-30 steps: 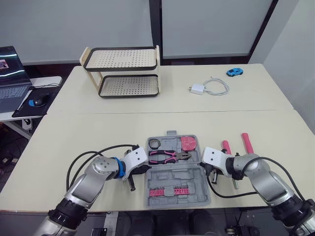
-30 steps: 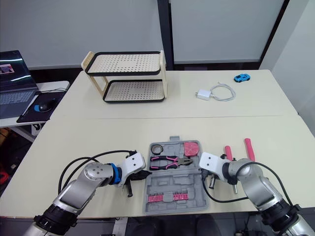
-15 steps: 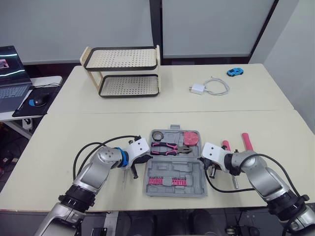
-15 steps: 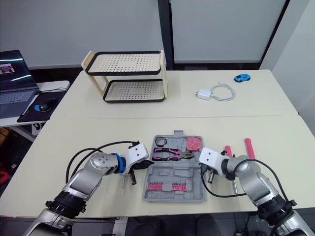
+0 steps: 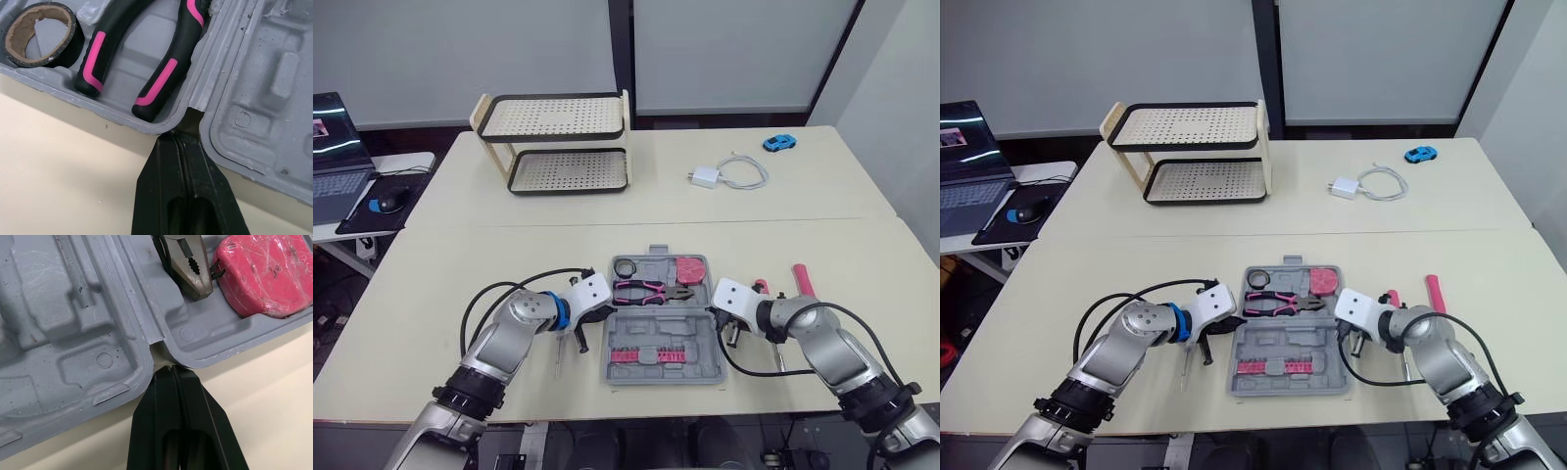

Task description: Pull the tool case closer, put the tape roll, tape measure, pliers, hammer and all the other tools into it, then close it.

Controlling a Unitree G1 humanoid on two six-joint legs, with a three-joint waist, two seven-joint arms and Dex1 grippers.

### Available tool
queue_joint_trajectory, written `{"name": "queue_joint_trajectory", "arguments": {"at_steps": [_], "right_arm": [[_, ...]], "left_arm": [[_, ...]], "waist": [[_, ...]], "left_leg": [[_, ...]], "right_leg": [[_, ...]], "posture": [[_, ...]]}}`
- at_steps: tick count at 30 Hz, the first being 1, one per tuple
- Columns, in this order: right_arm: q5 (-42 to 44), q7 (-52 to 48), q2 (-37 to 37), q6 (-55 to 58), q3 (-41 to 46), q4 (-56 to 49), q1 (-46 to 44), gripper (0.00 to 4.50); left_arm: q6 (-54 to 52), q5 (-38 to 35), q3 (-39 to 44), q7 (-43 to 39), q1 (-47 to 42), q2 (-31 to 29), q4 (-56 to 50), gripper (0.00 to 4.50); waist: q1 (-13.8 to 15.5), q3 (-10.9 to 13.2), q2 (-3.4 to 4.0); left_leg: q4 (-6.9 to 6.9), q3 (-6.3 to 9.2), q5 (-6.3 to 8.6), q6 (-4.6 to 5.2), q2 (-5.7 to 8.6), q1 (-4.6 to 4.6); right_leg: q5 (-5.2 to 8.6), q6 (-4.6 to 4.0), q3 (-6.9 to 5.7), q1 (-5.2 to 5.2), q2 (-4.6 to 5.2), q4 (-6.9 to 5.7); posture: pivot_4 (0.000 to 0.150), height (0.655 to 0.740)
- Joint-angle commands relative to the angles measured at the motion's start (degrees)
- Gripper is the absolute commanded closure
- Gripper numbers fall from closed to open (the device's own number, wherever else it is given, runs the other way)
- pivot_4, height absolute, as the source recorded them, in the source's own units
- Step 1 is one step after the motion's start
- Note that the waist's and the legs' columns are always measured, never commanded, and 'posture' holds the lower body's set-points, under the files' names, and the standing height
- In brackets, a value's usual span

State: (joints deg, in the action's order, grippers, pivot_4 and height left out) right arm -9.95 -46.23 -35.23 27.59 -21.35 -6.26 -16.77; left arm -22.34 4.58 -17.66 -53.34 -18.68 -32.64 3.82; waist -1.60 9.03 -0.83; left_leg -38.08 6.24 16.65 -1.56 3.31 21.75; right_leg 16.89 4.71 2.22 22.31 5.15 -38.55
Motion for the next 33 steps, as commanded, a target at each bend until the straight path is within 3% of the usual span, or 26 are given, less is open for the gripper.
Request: {"name": "queue_joint_trajectory", "arguments": {"at_steps": [1, 33], "right_arm": [[0.67, -0.33, 0.81, -1.89, 0.3, -2.31, -0.85, 4.48], [0.62, -1.44, -0.18, 0.65, -0.33, -4.65, 1.13, 4.48]], "left_arm": [[-0.6, -0.81, -1.39, -1.34, 1.56, -0.07, -3.05, 4.5], [0.22, 0.25, -1.96, -1.04, 1.23, 0.54, -1.81, 4.5]], "waist": [[-0.04, 0.0, 0.0], [0.07, 0.0, 0.0]], "left_leg": [[0.0, 0.0, 0.0, 0.0, 0.0, 0.0], [0.0, 0.01, 0.02, 0.03, 0.0, -0.02]], "right_leg": [[0.0, 0.0, 0.0, 0.0, 0.0, 0.0], [0.0, 0.0, 0.0, -0.02, 0.0, -0.02]], "posture": [[0.15, 0.74], [0.15, 0.74]]}}
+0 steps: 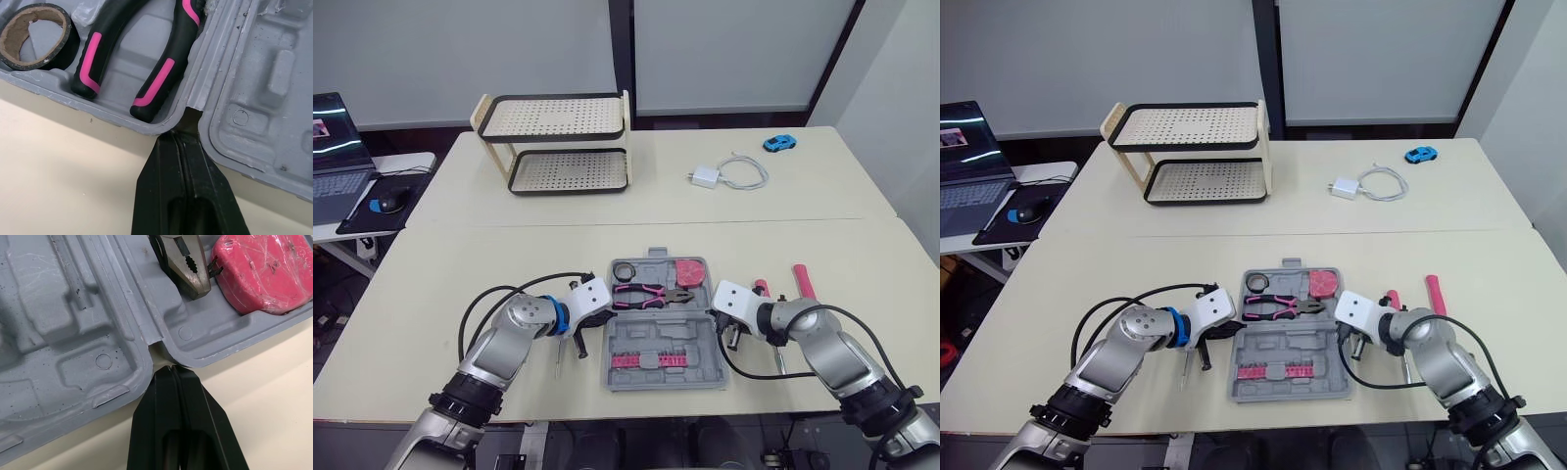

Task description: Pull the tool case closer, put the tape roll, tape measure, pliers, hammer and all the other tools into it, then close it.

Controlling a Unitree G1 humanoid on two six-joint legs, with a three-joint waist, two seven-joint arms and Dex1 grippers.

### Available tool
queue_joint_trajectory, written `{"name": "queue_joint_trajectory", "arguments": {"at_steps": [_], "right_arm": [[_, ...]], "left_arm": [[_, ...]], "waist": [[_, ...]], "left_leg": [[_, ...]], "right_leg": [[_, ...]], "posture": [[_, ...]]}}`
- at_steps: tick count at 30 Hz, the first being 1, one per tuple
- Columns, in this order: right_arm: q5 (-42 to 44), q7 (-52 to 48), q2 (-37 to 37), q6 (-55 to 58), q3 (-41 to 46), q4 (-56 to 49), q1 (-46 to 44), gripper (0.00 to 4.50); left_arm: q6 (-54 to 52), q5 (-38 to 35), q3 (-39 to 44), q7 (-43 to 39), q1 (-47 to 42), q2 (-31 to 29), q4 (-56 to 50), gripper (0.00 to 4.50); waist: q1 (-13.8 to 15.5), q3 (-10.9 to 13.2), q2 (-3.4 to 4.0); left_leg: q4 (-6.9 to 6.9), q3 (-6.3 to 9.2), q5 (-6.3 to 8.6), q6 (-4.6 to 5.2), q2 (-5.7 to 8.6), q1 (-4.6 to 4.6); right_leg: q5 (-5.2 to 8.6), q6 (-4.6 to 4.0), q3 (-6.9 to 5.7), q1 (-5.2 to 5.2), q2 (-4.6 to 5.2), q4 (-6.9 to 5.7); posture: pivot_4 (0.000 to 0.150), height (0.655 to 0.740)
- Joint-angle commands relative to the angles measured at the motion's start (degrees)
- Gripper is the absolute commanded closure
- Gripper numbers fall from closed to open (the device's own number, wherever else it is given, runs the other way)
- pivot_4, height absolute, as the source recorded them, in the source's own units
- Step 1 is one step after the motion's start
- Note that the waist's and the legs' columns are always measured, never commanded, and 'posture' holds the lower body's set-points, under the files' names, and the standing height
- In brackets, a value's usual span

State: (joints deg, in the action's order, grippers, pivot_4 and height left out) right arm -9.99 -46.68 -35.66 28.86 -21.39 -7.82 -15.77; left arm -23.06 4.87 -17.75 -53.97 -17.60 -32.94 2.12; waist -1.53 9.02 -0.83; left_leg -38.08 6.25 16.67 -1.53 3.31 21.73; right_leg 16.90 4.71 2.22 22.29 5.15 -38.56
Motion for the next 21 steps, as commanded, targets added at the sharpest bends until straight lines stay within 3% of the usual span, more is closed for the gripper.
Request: {"name": "queue_joint_trajectory", "arguments": {"at_steps": [1, 21], "right_arm": [[0.65, -1.02, 0.22, -0.6, -0.3, -3.13, 0.14, 4.48], [0.34, -0.97, -0.17, -0.34, 0.06, -3.29, 0.25, 4.48]], "left_arm": [[0.98, -0.04, -1.85, -0.41, 0.13, 0.87, -0.08, 4.5], [1.46, 0.28, -1.83, -0.65, -0.18, 1.12, 0.65, 4.5]], "waist": [[0.0, 0.0, 0.0], [0.14, 0.0, 0.0]], "left_leg": [[0.0, 0.0, 0.0, 0.0, 0.0, 0.0], [0.0, 0.01, 0.0, 0.01, 0.0, 0.0]], "right_leg": [[0.0, 0.0, 0.0, 0.0, 0.0, 0.0], [0.0, 0.0, 0.0, -0.02, 0.01, 0.0]], "posture": [[0.15, 0.74], [0.15, 0.74]]}}
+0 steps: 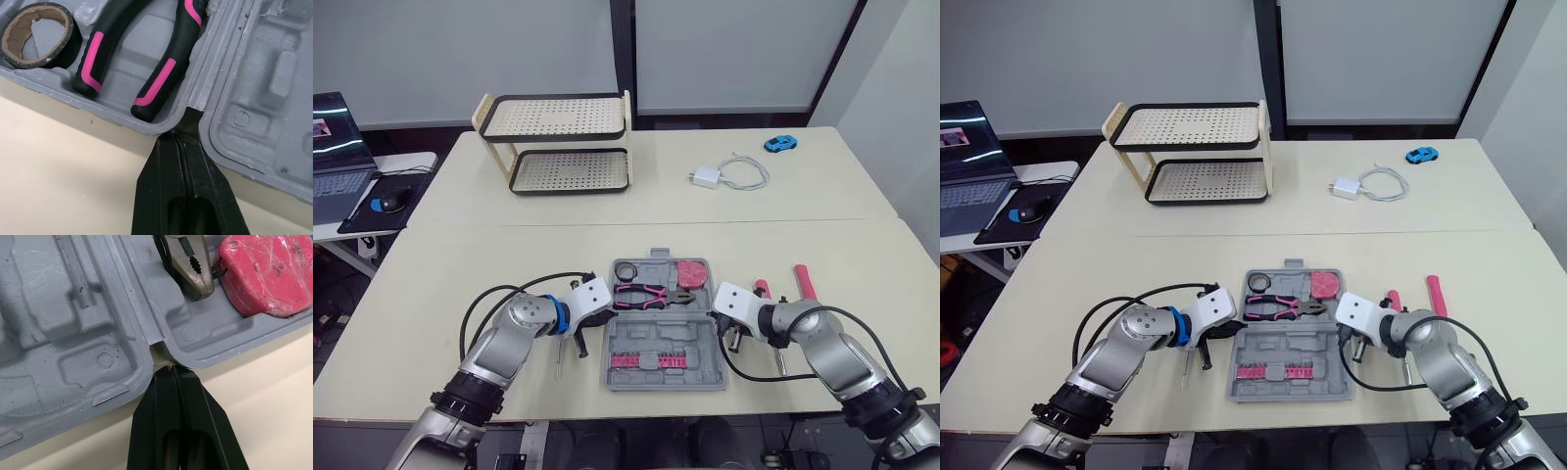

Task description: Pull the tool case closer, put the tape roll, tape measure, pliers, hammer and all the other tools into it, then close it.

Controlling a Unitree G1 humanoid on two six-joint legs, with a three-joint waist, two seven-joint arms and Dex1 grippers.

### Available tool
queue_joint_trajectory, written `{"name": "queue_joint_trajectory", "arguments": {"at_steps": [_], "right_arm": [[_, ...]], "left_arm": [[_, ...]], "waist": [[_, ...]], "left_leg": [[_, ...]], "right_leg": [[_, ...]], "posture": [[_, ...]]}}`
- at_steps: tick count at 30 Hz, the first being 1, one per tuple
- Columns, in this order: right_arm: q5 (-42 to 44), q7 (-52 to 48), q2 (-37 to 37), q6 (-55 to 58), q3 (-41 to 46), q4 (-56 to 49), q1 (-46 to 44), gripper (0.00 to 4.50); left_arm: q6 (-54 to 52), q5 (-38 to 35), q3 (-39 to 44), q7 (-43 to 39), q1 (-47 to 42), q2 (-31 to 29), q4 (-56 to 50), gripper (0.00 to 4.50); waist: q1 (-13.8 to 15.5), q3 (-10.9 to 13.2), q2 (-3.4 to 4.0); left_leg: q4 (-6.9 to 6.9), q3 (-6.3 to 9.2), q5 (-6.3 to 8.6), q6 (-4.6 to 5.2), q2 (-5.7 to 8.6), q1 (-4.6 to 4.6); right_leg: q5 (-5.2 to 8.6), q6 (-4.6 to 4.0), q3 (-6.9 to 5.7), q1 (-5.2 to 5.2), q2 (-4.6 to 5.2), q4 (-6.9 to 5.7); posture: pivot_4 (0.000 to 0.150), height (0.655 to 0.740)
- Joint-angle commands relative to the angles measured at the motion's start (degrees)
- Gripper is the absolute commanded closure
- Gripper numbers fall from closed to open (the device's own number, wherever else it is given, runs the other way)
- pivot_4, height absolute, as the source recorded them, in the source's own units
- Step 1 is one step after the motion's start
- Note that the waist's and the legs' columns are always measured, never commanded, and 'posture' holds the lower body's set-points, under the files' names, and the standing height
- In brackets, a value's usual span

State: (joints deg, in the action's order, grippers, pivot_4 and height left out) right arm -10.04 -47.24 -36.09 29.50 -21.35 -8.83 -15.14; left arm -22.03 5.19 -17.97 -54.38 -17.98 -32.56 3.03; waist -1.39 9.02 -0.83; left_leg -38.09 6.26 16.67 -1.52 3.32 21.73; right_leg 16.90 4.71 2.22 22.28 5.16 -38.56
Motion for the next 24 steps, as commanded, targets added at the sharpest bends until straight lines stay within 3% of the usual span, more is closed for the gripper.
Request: {"name": "queue_joint_trajectory", "arguments": {"at_steps": [1, 17, 24], "right_arm": [[0.4, -0.5, 0.09, -1.04, 0.12, -2.27, -0.36, 4.48], [1.07, -1.11, -5.1, -4.28, 3.53, -1.7, 1.97, 4.48], [4.3, -2.33, -8.22, -2.84, 9.43, -5.09, 3.39, 4.48]], "left_arm": [[0.42, -0.02, -1.5, -0.23, 0.24, 0.58, -0.3, 4.5], [4.26, -1.62, 3.14, -0.21, 0.8, -4.7, -0.01, 4.5], [4.98, -5.62, 8.85, -0.78, 2.82, -7.34, -4.86, 4.5]], "waist": [[0.0, 0.0, 0.0], [-0.17, 0.02, -0.02], [-0.15, 0.05, -0.03]], "left_leg": [[0.0, 0.0, 0.0, 0.0, 0.0, 0.0], [0.02, -0.01, 0.0, 0.01, -0.01, 0.02], [0.02, -0.01, 0.0, 0.01, -0.04, 0.05]], "right_leg": [[0.0, 0.0, 0.0, 0.0, 0.0, 0.0], [0.0, 0.0, 0.0, 0.04, -0.02, 0.01], [0.0, 0.0, 0.01, 0.05, 0.0, 0.02]], "posture": [[0.15, 0.74], [0.15, 0.74], [0.15, 0.74]]}}
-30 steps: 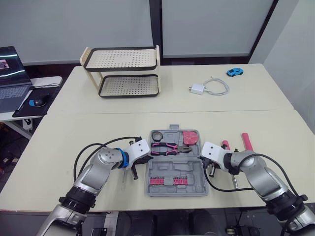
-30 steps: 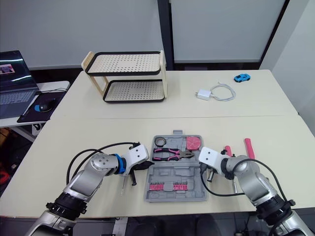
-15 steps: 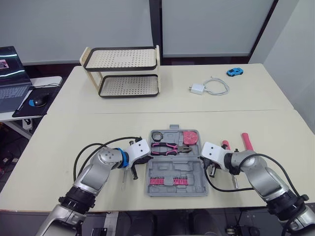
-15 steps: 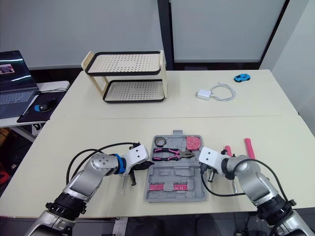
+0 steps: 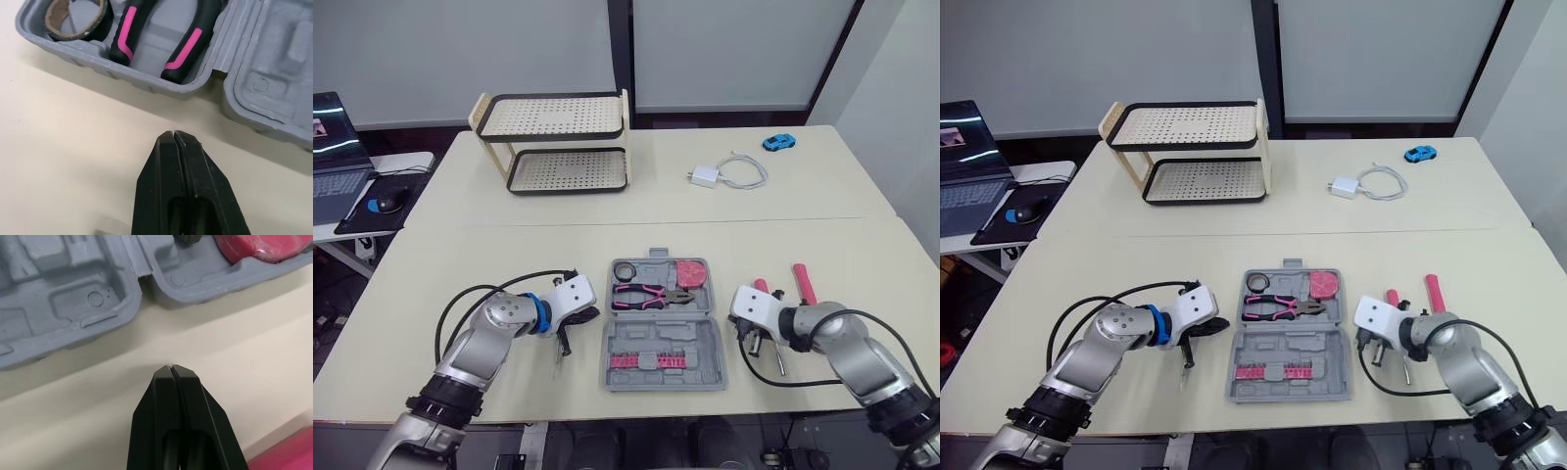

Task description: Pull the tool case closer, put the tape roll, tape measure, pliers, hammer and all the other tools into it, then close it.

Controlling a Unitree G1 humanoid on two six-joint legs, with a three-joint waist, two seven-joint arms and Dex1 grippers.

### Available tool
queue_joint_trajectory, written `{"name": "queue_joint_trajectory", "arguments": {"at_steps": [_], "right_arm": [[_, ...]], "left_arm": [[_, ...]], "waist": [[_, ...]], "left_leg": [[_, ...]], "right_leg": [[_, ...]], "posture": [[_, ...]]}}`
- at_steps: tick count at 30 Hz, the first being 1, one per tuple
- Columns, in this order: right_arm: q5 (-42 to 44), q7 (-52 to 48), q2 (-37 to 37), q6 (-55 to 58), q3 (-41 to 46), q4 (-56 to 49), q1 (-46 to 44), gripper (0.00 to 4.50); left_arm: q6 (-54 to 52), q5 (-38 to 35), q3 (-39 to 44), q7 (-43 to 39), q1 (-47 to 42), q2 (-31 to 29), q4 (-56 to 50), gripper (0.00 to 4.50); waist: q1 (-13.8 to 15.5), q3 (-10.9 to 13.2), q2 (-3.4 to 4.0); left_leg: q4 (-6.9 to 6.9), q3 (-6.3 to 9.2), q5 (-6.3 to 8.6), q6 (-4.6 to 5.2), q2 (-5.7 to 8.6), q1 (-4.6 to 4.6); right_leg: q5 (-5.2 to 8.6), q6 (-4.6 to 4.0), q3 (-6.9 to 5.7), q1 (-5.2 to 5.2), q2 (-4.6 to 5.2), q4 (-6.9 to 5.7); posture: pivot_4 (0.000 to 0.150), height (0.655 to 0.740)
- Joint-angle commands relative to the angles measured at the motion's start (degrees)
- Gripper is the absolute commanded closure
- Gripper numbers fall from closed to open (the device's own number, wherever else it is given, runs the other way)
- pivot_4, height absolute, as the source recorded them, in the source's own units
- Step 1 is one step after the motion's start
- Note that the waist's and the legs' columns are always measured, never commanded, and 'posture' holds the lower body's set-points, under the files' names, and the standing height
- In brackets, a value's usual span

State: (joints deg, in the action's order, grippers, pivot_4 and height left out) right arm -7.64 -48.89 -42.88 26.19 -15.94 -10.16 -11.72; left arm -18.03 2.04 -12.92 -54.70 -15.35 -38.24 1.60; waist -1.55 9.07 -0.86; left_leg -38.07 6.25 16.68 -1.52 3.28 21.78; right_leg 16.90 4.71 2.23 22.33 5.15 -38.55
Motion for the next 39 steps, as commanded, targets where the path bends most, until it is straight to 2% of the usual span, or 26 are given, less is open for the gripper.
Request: {"name": "queue_joint_trajectory", "arguments": {"at_steps": [1, 6, 7, 10, 12, 13, 16, 21, 26, 32, 38, 39], "right_arm": [[3.04, -1.15, -1.98, 0.72, 5.56, -4.26, 0.24, 4.48], [9.57, -4.04, -4.86, 0.47, 14.17, -5.89, 2.08, 4.48], [12.19, -5.63, -5.84, 0.62, 17.22, -6.54, 2.95, 4.5], [18.94, -9.78, -8.55, 1.01, 25.94, -6.93, 5.11, 3.88], [23.14, -13.37, -10.64, 0.58, 32.02, -5.63, 6.97, 3.21], [24.48, -15.11, -11.81, -0.27, 34.58, -4.53, 7.98, 2.73], [26.86, -19.86, -15.32, -1.99, 40.64, -0.09, 11.31, 1.71], [26.95, -21.23, -16.71, -6.99, 44.87, 8.93, 13.27, 0.0], [25.05, -20.52, -16.99, -12.98, 45.16, 16.41, 14.13, 0.0], [24.29, -17.31, -16.12, -16.22, 45.74, 19.83, 13.91, 0.0], [26.84, -14.12, -13.8, -12.66, 44.68, 14.28, 14.3, 0.0], [24.32, -11.36, -12.9, -14.84, 43.86, 13.04, 14.51, 0.0]], "left_arm": [[1.09, -3.78, 5.36, -0.86, 0.55, -2.31, -4.16, 4.5], [1.39, -10.91, 13.78, -5.7, 3.73, -7.79, -6.6, 4.5], [2.45, -12.49, 16.53, -6.92, 4.67, -9.28, -5.72, 4.33], [2.44, -18.98, 24.9, -11.29, 7.46, -12.51, -2.81, 3.63], [1.19, -22.28, 30.06, -13.93, 9.95, -14.86, -0.63, 3.0], [1.16, -23.06, 32.0, -14.96, 11.27, -16.0, 0.53, 2.61], [1.17, -24.29, 37.18, -16.45, 14.19, -18.78, 5.16, 1.68], [4.58, -23.28, 40.3, -17.88, 15.62, -21.4, 15.29, 0.03], [7.81, -22.59, 38.5, -17.75, 13.76, -21.4, 21.53, 0.03], [7.18, -22.23, 37.76, -14.87, 10.99, -20.56, 22.22, 0.03], [4.98, -24.33, 39.09, -11.49, 10.38, -17.6, 17.18, 0.03], [4.55, -24.28, 39.6, -9.74, 10.69, -16.81, 15.87, 0.03]], "waist": [[0.01, 0.0, 0.0], [0.0, 0.0, 0.0], [0.0, 0.01, 0.01], [0.01, 0.06, 0.03], [-0.01, 0.08, 0.04], [-0.02, 0.08, 0.04], [-0.02, 0.08, 0.04], [-0.04, 0.08, 0.04], [-0.05, 0.09, 0.05], [-0.15, 0.08, 0.06], [-0.18, 0.07, 0.07], [-0.16, 0.07, 0.06]], "left_leg": [[0.0, 0.01, 0.0, 0.0, -0.01, 0.0], [0.02, 0.0, 0.01, 0.01, -0.03, 0.0], [0.03, 0.0, 0.01, 0.01, -0.03, 0.0], [0.05, 0.0, 0.02, 0.02, -0.04, 0.01], [0.06, -0.01, 0.02, 0.04, -0.06, 0.01], [0.07, -0.02, 0.03, 0.04, -0.06, -0.01], [0.09, -0.05, 0.03, 0.05, -0.07, -0.02], [0.1, -0.08, 0.03, 0.06, -0.11, -0.05], [0.13, -0.11, 0.03, 0.06, -0.11, -0.03], [0.13, -0.12, 0.03, 0.05, -0.11, -0.03], [0.13, -0.13, 0.03, 0.05, -0.1, -0.03], [0.13, -0.12, 0.03, 0.05, -0.1, -0.02]], "right_leg": [[0.0, 0.0, -0.01, 0.0, 0.0, 0.0], [0.0, 0.0, -0.01, 0.0, 0.0, 0.04], [0.0, 0.0, -0.01, -0.01, 0.0, 0.04], [0.0, 0.0, -0.01, 0.0, 0.01, 0.06], [0.0, 0.0, -0.02, -0.02, 0.0, 0.08], [0.0, -0.01, -0.02, -0.04, 0.0, 0.1], [0.0, -0.01, -0.03, -0.08, 0.0, 0.19], [0.0, -0.01, -0.07, -0.2, -0.02, 0.39], [0.0, -0.01, -0.04, -0.14, -0.01, 0.39], [0.0, -0.01, -0.02, -0.13, 0.0, 0.37], [0.0, -0.01, 0.01, -0.11, -0.01, 0.34], [0.0, -0.01, 0.02, -0.11, 0.0, 0.35]], "posture": [[0.15, 0.74], [0.15, 0.74], [0.15, 0.74], [0.15, 0.74], [0.15, 0.74], [0.15, 0.74], [0.15, 0.74], [0.15, 0.74], [0.15, 0.74], [0.15, 0.74], [0.15, 0.74], [0.15, 0.74]]}}
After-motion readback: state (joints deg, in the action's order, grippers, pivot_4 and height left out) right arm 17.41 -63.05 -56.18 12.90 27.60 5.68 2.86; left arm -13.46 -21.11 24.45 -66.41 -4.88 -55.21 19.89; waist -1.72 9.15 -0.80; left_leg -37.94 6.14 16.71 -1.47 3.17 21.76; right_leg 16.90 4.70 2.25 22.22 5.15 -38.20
